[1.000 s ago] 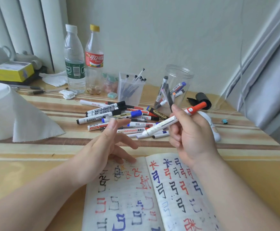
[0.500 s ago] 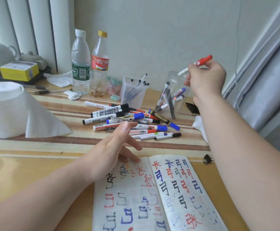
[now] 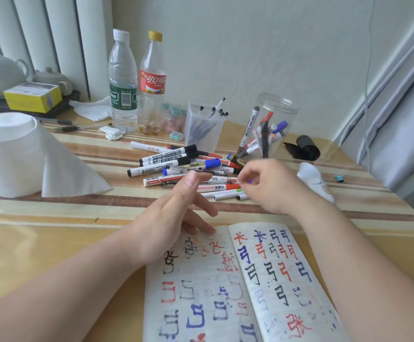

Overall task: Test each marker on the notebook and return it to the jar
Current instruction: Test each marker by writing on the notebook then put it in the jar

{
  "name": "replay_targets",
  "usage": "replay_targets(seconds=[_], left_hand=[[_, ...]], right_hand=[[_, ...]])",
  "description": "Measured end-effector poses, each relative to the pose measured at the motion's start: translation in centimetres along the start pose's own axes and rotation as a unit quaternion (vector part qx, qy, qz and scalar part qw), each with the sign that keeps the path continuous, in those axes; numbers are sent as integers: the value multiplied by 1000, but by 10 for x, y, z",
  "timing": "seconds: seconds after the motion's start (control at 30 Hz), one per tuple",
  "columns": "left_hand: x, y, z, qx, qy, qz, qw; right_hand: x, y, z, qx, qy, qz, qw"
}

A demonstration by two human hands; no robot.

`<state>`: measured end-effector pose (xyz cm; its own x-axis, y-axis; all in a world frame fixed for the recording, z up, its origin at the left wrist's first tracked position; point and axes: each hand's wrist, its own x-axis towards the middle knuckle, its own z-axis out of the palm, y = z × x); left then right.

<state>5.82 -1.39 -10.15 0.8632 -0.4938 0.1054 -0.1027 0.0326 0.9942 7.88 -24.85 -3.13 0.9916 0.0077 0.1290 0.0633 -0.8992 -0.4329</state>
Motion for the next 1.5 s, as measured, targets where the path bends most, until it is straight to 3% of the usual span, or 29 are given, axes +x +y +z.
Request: replay_targets(seconds=[0.1, 0.23, 0.43, 0.6, 0.67, 0.73, 0.8, 0.87, 0.9, 1.0, 1.2, 1.43, 1.5], left_hand=[[0, 1, 0, -4, 0, 2, 1000], [-2, 5, 2, -9, 3, 5, 1000], [-5, 11, 3, -22, 11, -2, 1000], [-10, 18, 5, -15, 29, 2, 999], [-13, 24, 5, -25, 41, 7, 999], [-15, 29, 7, -36, 72, 19, 997], [-16, 32, 8, -23, 103, 29, 994], [-16, 33, 9, -3, 106, 24, 994], [-16, 33, 9, 4, 98, 20, 995], [-17, 36, 12, 41, 58, 18, 997], [-16, 31, 8, 91, 76, 36, 992], [-17, 27, 8, 204, 93, 72, 972], [-18, 29, 10, 206, 81, 73, 972]], right_hand=[[-10, 1, 14, -108, -48, -24, 993], [-10, -2, 18, -152, -63, -52, 985], [-7, -7, 20, -167, -91, -73, 979], [-6, 1, 19, -149, -55, -132, 978], [-9, 5, 16, -74, 13, -186, 980], [-14, 5, 12, 99, 134, -219, 961], [-20, -2, 7, 362, 192, -177, 895], [-28, -11, 8, 569, 127, -113, 805], [-31, -14, 10, 615, 83, -84, 779], [-35, -23, 18, 655, 9, -44, 754], [-37, -28, 22, 664, 4, -31, 747], [-48, -36, 28, 610, -89, -29, 787], [-50, -40, 27, 611, -78, -33, 787]])
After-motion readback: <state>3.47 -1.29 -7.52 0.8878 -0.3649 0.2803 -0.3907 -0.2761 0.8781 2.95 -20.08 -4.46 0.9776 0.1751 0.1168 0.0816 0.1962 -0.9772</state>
